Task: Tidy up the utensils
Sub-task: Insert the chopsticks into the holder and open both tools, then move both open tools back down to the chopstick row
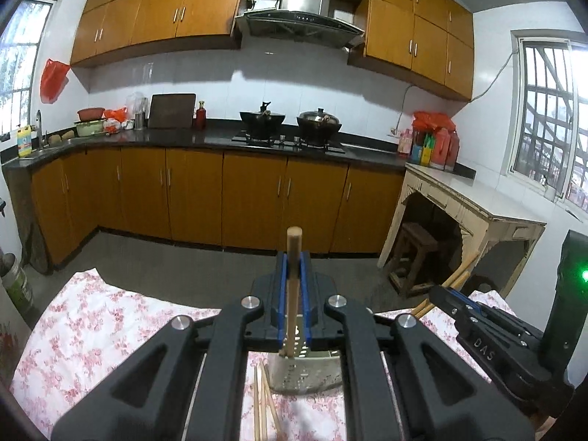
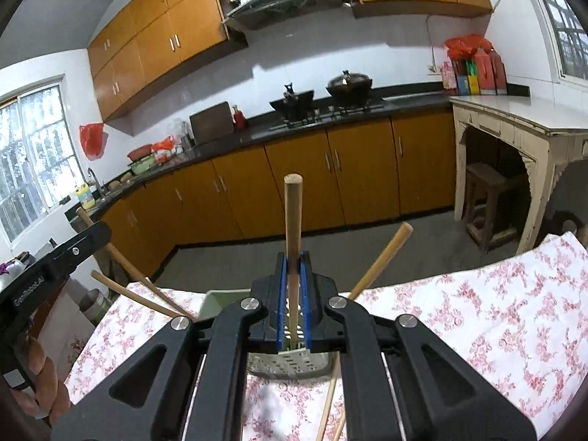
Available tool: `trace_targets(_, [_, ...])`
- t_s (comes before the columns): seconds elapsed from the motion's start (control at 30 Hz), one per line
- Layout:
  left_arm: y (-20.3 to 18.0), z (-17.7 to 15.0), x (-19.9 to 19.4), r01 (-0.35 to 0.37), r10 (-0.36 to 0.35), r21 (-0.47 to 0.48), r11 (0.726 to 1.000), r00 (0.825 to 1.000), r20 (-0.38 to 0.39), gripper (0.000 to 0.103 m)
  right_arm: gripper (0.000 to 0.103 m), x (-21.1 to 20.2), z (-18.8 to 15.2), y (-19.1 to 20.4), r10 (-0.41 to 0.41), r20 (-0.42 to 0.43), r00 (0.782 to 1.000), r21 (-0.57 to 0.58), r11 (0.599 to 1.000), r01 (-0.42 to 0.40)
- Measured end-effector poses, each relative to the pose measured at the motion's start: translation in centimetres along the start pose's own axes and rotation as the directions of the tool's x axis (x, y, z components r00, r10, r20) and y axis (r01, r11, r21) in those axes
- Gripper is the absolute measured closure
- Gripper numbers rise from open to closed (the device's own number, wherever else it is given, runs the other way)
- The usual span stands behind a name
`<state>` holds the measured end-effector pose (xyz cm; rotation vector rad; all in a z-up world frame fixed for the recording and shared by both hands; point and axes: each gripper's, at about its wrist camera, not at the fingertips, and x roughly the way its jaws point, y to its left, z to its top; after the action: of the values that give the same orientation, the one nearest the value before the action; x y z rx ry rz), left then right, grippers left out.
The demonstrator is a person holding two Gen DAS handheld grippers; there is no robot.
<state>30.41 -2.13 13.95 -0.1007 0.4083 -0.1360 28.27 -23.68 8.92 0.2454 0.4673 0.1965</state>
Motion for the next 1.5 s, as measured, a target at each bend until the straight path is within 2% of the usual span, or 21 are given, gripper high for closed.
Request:
trace_targets(0.03, [0.1, -0.1, -0.2, 0.001, -0.002, 0.001, 1.0, 1.0, 0.001, 0.088, 0.092, -0.2, 0.0, 0.1, -0.004, 0.004, 1.0, -0.001, 1.0, 0.004])
trace_targets(0.1, [0.3, 0.1, -0.8, -0.004, 0.004, 0.003, 1.0, 1.0, 0.011, 0.075, 0.076, -0.8, 0.2, 0.2, -0.019, 0.02, 1.0, 0.0, 1.0, 0.019])
trace_targets(0.17, [0.4, 0.2, -1.5, -0.006, 0.006, 0.002, 1.0, 1.0, 0.024, 0.071, 0.07, -1.7, 0.4, 0.3, -0.03, 0.046, 0.998, -0.003, 1.0, 0.03])
trace_targets(0.47, [2.0, -0.2, -7.4, -0.029, 0.031, -0.026, 0.999, 0.995, 0.093, 0.056, 0.065, -7.4, 0.8, 0.4, -0.074, 0.155, 0.985, -0.031, 0.996, 0.08])
trace_targets(0.63, [3.6, -2.9, -11.2, -0.064, 0.064, -0.006, 0.998, 0.993, 0.103, 0.05, 0.065, -10.4, -1.9, -2.0, -0.115, 0.141, 0.983, -0.013, 0.993, 0.118])
trace_targets(0.77, [5.9, -7.5, -12.4, -0.108, 0.108, 0.006, 0.994, 0.993, 0.047, 0.045, 0.065, -10.9, -5.6, -4.7, -0.196, 0.082, 0.977, 0.003, 0.98, 0.197])
trace_targets(0.83, [6.9, -9.7, -12.0, -0.132, 0.132, 0.017, 0.991, 0.991, 0.004, 0.045, 0.065, -10.1, -7.9, -6.3, -0.246, 0.026, 0.969, 0.017, 0.969, 0.245])
trace_targets(0.93, [8.6, -13.1, -10.6, -0.177, 0.178, 0.027, 0.984, 0.981, -0.079, 0.044, 0.065, -8.5, -10.6, -8.3, -0.273, -0.075, 0.959, 0.057, 0.959, 0.278])
trace_targets(1.07, [11.0, -16.6, -8.4, -0.179, 0.169, -0.032, 0.983, 0.966, -0.195, 0.044, 0.066, -5.0, -13.9, -8.7, -0.224, -0.22, 0.949, 0.096, 0.964, 0.25])
trace_targets(1.17, [11.8, -18.1, -7.0, -0.153, 0.13, -0.074, 0.985, 0.959, -0.253, 0.044, 0.072, -2.7, -15.2, -7.7, -0.167, -0.279, 0.946, 0.095, 0.975, 0.2])
trace_targets(1.37, [10.9, -19.9, -5.1, -0.096, 0.06, -0.103, 0.99, 0.95, -0.307, 0.044, 0.082, 0.7, -17.3, -4.8, -0.12, -0.341, 0.932, 0.037, 0.989, 0.14])
trace_targets(1.5, [10.0, -20.6, -4.4, -0.069, 0.04, -0.081, 0.994, 0.946, -0.321, 0.045, 0.083, 1.3, -18.4, -3.9, -0.152, -0.354, 0.923, -0.039, 0.988, 0.147])
